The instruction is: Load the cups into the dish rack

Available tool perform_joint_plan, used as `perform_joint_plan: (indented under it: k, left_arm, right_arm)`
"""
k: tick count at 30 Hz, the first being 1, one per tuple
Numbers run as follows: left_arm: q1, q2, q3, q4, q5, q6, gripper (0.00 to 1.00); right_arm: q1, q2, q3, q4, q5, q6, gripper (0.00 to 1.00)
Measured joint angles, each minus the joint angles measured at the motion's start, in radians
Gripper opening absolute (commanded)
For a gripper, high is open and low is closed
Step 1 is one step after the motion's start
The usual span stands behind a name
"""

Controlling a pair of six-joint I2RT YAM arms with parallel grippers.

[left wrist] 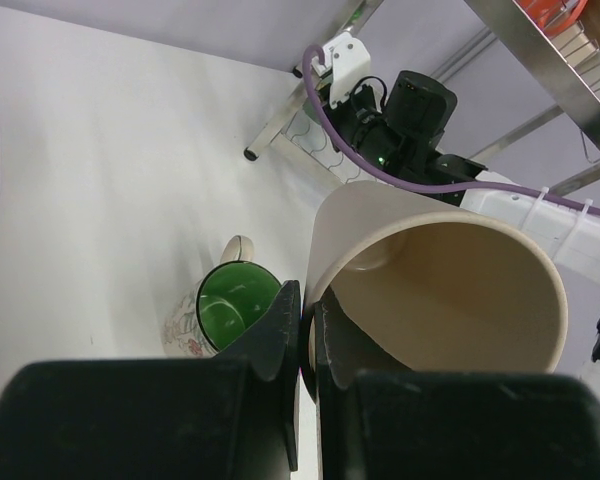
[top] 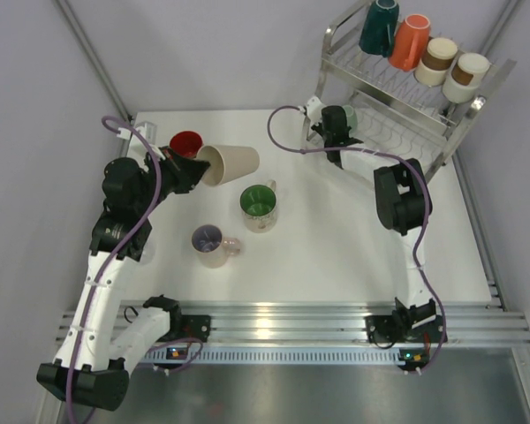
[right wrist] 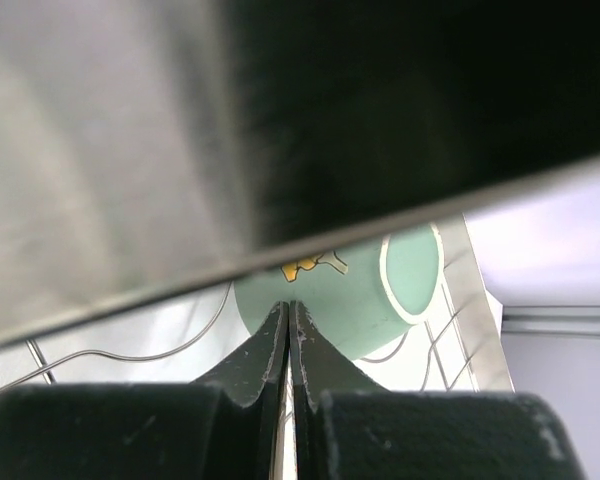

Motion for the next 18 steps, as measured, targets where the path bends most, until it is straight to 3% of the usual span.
perform_joint_plan:
  k: [18]
  left_arm:
    - [0.000,0.000,0.000,0.000,0.003,-0.021,0.00]
  right_arm:
    - [-0.006,0.017,0.051,-0.005,0.055,0.010,0.00]
